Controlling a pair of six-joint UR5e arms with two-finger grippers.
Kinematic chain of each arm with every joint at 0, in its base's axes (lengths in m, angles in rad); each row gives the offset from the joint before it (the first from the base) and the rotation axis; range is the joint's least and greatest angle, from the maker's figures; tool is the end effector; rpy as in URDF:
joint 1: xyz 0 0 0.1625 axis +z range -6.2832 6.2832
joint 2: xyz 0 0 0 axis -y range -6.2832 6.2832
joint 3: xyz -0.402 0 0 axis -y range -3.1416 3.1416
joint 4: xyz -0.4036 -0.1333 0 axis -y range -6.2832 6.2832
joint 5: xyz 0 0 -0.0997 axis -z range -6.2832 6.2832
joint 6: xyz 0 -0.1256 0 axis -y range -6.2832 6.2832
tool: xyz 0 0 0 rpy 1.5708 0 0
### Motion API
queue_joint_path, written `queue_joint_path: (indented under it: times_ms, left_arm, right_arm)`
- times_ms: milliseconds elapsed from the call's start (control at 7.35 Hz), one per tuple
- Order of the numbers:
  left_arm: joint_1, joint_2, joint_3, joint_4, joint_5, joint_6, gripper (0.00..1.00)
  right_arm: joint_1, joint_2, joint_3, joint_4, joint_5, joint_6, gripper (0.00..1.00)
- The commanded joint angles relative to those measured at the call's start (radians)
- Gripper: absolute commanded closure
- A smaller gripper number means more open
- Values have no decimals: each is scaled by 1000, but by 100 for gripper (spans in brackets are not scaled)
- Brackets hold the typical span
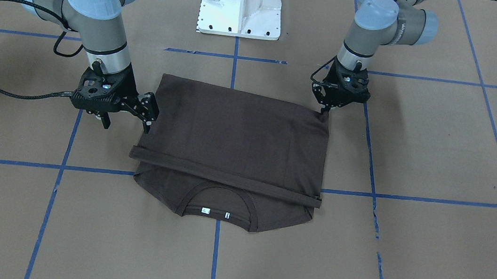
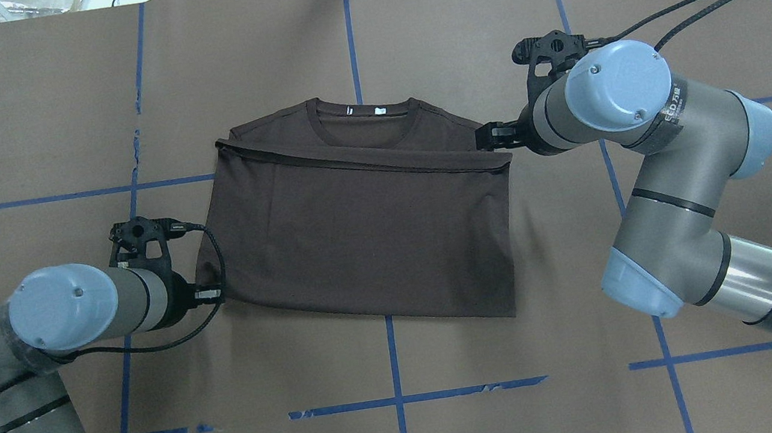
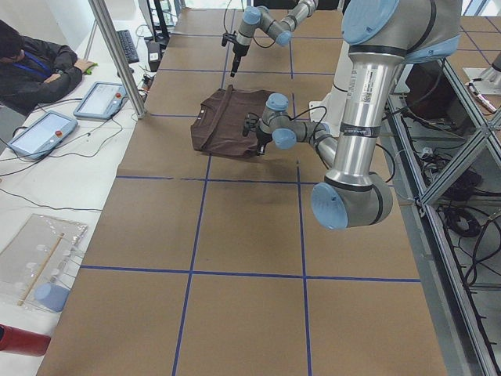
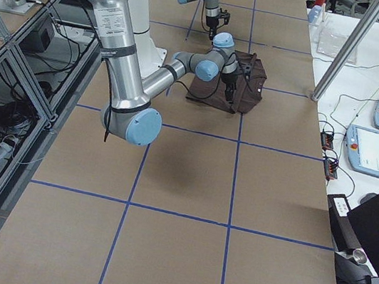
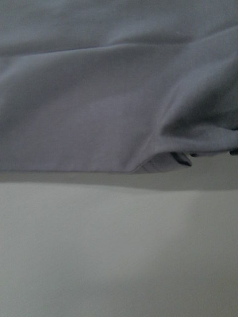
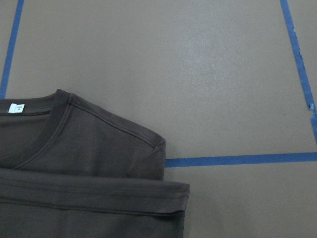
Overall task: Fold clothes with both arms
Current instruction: 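Drag the near corner with the left gripper away from the robot, rotating the shirt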
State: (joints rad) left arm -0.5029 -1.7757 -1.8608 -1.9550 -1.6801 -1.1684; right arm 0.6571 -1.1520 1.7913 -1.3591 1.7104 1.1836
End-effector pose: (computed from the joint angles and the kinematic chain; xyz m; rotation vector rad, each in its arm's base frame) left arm 0.4652 -0.3924 0.3672 0.2922 0.8344 -0.0458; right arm -0.4412 -0.4867 0.2960 0.3106 -0.8030 0.1937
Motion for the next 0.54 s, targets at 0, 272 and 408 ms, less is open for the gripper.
queue_joint_path:
  times_ms: [0,272,408]
  left_arm:
    - [-171,-40,122,-7,-3,203,100]
    - [-285,-294,439,-36,-3,280,100]
    - [-325,-414,620,-127,3,282,100]
  right_arm:
    - [-1,0,2,0,0,4,0]
    - [-1,0,7,0,0,5,0]
    - [-1,0,11,0,0,5,0]
